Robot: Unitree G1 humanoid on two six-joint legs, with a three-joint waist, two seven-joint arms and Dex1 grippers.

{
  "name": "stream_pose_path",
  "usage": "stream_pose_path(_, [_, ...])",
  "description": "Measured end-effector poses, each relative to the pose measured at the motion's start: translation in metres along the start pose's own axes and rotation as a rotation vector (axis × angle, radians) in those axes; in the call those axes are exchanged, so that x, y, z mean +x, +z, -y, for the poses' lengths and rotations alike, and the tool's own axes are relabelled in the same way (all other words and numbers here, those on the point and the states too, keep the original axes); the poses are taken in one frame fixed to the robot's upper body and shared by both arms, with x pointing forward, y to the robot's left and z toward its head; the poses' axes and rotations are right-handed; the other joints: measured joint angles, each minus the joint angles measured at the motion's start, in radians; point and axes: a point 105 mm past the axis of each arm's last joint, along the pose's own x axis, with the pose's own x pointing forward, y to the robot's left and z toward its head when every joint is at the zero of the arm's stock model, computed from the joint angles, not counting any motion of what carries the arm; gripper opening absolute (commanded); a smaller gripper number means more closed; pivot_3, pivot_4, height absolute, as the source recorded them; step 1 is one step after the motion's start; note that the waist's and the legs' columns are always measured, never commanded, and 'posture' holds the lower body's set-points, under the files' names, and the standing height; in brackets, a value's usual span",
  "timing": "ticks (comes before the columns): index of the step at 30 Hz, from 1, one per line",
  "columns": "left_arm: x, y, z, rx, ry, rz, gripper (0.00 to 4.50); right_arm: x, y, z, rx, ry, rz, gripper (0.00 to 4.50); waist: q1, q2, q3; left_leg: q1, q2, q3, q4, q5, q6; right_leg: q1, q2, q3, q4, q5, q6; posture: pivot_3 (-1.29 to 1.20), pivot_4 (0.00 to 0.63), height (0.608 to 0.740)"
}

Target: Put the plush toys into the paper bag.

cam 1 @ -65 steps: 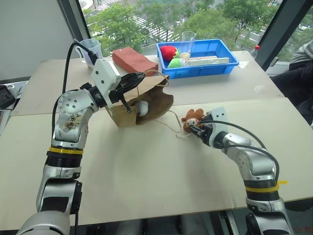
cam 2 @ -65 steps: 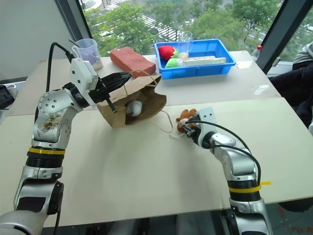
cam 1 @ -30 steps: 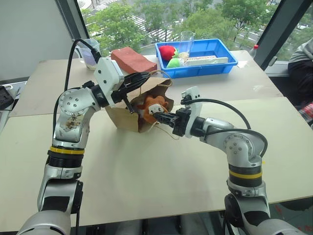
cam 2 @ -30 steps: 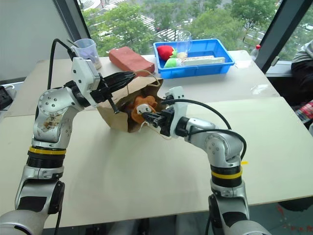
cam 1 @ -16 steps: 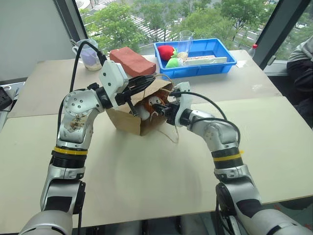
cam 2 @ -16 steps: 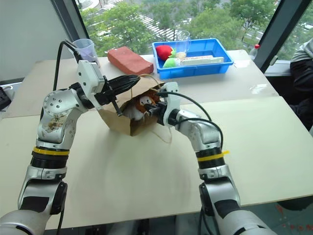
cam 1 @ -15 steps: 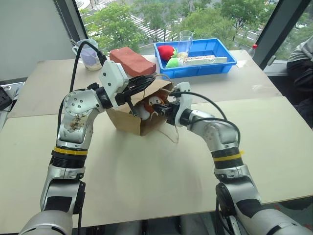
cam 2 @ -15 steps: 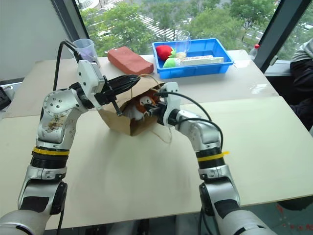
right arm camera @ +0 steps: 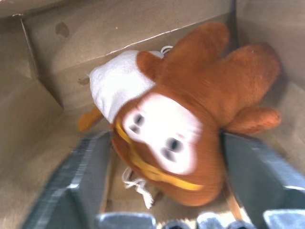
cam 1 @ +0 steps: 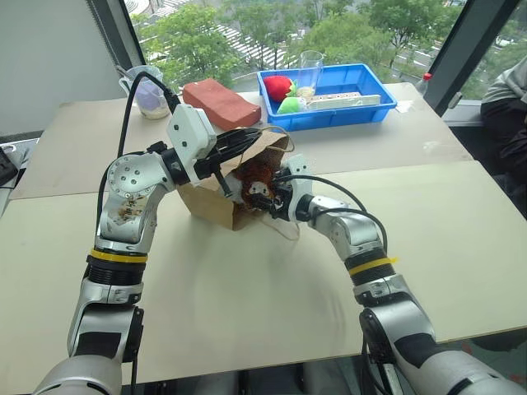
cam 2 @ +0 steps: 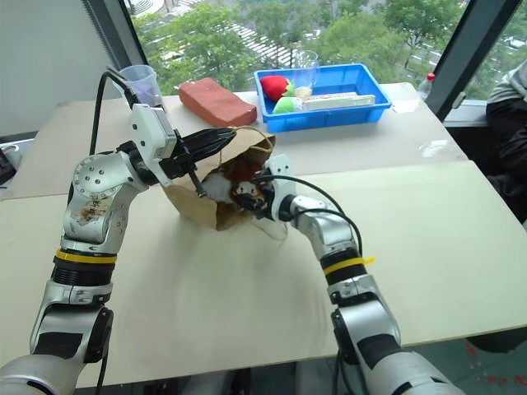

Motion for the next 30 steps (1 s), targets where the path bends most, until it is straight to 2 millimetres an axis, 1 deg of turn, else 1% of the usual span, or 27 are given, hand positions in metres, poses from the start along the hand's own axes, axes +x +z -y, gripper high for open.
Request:
stream_pose_path(3, [0.000,0.000,-0.001,0.002,0.004,0.000,0.00,-0.019,0.004,0.000,-0.022,0.007,0.001,4.45,0.004,0.000,0.000,-0.001,0.000,0.000,0.000,0.000,0.000,0.000,0.000,0.000,0.000,0.000,0.000,0.00,0.150,0.740])
stream_pose_path(8, [-0.001,0.000,-0.002,0.003,0.012,-0.001,0.00,-0.059,0.016,-0.015,-0.044,0.070,0.001,4.45,0.007,0.000,0.000,-0.001,0.000,0.000,0.001,0.000,0.001,0.000,0.000,0.000,-0.001,0.000,0.000,0.00,0.150,0.740])
stream_pose_path(10, [-0.001,0.000,-0.002,0.003,0.015,-0.001,0.00,-0.072,0.016,-0.020,-0.068,0.094,-0.023,4.45,0.009,0.000,0.000,-0.001,-0.001,0.000,0.001,-0.001,0.001,0.000,0.000,0.000,-0.001,0.000,0.000,0.00,0.150,0.740])
stream_pose_path(13, [-0.001,0.000,-0.002,0.002,0.016,-0.002,0.00,-0.088,0.008,-0.025,-0.104,0.126,-0.081,4.45,0.011,0.000,0.000,-0.001,-0.001,0.000,0.002,-0.001,0.002,0.001,0.000,0.000,-0.001,0.000,0.000,0.00,0.150,0.740])
stream_pose_path(14, [-0.001,0.000,-0.002,0.002,0.016,-0.002,0.00,-0.090,0.004,-0.026,-0.114,0.132,-0.098,4.45,0.011,0.000,0.000,-0.001,-0.001,0.001,0.002,-0.001,0.002,0.001,0.000,0.000,-0.001,0.000,0.000,0.00,0.150,0.740])
stream_pose_path(16, [-0.001,0.000,-0.002,0.000,0.016,-0.001,0.00,-0.088,-0.004,-0.030,-0.117,0.145,-0.128,4.45,0.011,0.000,0.000,-0.001,-0.001,0.001,0.002,-0.001,0.002,0.001,0.000,0.000,-0.001,0.000,0.000,0.00,0.150,0.740])
stream_pose_path(20, [0.000,0.000,-0.001,-0.004,0.016,0.003,0.00,-0.081,-0.029,-0.036,-0.144,0.143,-0.209,4.45,0.011,0.000,0.000,-0.001,0.000,0.001,0.002,-0.001,0.002,0.001,0.000,0.000,-0.001,0.000,0.000,0.00,0.150,0.740])
stream_pose_path(22, [0.000,0.000,-0.001,-0.004,0.015,0.003,0.00,-0.077,-0.037,-0.036,-0.163,0.134,-0.231,4.45,0.011,0.000,0.000,-0.001,-0.001,0.001,0.003,-0.001,0.002,0.001,0.000,0.000,-0.001,0.000,0.000,0.00,0.150,0.740])
stream_pose_path(24, [0.000,-0.001,-0.001,-0.005,0.016,0.002,0.00,-0.075,-0.040,-0.034,-0.188,0.113,-0.240,4.45,0.014,0.000,0.000,-0.001,-0.001,0.001,0.004,-0.001,0.002,0.001,-0.001,0.000,-0.001,0.000,0.000,0.00,0.150,0.740])
stream_pose_path(25, [0.000,-0.001,-0.001,-0.005,0.016,0.002,0.00,-0.073,-0.041,-0.032,-0.205,0.098,-0.243,3.91,0.016,0.000,0.000,-0.001,-0.001,0.001,0.004,-0.001,0.002,0.001,-0.001,0.000,-0.001,0.000,0.000,0.00,0.150,0.740])
stream_pose_path(26, [0.000,-0.001,-0.001,-0.005,0.016,0.002,0.00,-0.073,-0.043,-0.030,-0.217,0.084,-0.246,3.64,0.018,0.000,0.000,-0.001,-0.001,0.001,0.003,-0.001,0.002,0.001,-0.001,0.000,-0.001,0.000,0.000,0.00,0.150,0.740])
stream_pose_path(28, [0.000,-0.001,-0.001,-0.005,0.016,0.002,0.00,-0.074,-0.048,-0.026,-0.244,0.054,-0.258,2.91,0.022,0.000,0.000,-0.001,-0.001,0.001,0.003,-0.001,0.002,0.001,-0.001,0.000,-0.002,0.000,0.000,0.00,0.150,0.740])
stream_pose_path(29, [0.000,-0.001,-0.001,-0.005,0.016,0.002,0.00,-0.074,-0.049,-0.025,-0.247,0.050,-0.261,2.91,0.022,0.000,0.000,-0.001,-0.001,0.001,0.003,-0.001,0.002,0.001,-0.001,0.000,-0.002,0.000,0.000,0.00,0.150,0.740])
stream_pose_path(30, [0.000,-0.001,-0.001,-0.005,0.017,0.002,0.00,-0.075,-0.052,-0.023,-0.254,0.042,-0.268,2.22,0.023,0.000,0.000,-0.001,-0.001,0.001,0.003,-0.001,0.002,0.001,-0.001,0.000,-0.002,0.000,0.000,0.00,0.150,0.740])
